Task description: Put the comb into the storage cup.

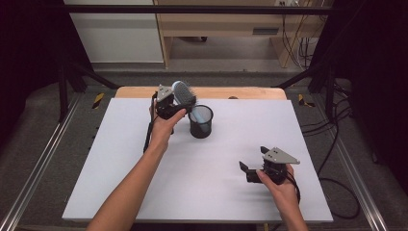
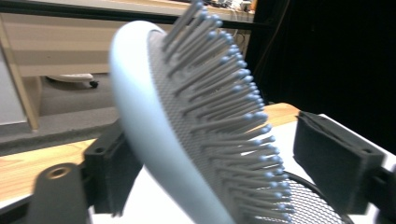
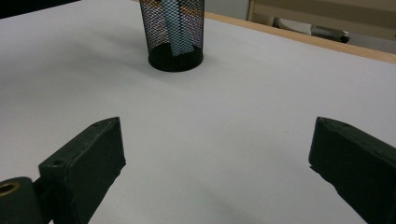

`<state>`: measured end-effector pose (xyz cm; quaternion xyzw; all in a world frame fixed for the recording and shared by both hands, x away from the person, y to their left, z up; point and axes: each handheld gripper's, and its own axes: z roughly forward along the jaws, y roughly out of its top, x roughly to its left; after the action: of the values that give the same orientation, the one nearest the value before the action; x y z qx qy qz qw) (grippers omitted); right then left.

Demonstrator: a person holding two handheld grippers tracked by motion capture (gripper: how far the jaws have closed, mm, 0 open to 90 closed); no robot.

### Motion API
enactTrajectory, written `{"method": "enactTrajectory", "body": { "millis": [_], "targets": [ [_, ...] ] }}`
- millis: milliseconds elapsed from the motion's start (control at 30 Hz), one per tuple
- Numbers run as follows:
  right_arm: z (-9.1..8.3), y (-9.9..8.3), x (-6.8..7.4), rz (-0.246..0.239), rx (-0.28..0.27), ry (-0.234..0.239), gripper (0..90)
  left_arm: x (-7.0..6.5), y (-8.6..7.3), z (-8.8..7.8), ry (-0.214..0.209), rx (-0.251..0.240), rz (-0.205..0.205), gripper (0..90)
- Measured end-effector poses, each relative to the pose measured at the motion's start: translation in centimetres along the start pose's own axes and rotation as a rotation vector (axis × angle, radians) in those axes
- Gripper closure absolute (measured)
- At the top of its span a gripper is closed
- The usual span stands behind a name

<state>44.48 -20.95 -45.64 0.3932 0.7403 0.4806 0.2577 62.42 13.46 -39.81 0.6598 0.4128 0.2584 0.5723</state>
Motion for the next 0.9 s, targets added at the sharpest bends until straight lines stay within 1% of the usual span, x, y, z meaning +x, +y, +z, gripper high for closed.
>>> {"method": "enactTrajectory", "body": {
  "millis": [233,400,500,633,800,900],
  "targets": [
    [0.0,0.0,0.0,-0.002,0.001,-0.001,3.7,0.1,-0.2,-0.4,0.008,-0.002,0.012,8.5],
    [0.1,0.0,0.1,0.0,0.003,0.0,3.7,0.2,-0.4,-0.6,0.014,-0.001,0.007,4.7],
    [0.1,0.0,0.1,-0.001,0.002,0.0,3.7,0.2,-0.4,-0.6,0.017,-0.004,0.004,4.1],
    [0.1,0.0,0.1,-0.003,0.005,0.0,3.7,0.1,-0.4,-0.8,0.02,-0.012,0.02,4.1],
    [0.2,0.0,0.2,-0.005,0.008,0.0,3.7,0.0,-0.5,-0.9,0.024,-0.008,0.04,4.2],
    [0.1,0.0,0.2,-0.007,0.008,0.0,3.7,0.0,-0.6,-1.1,0.025,-0.012,0.038,4.2]
  ]
}}
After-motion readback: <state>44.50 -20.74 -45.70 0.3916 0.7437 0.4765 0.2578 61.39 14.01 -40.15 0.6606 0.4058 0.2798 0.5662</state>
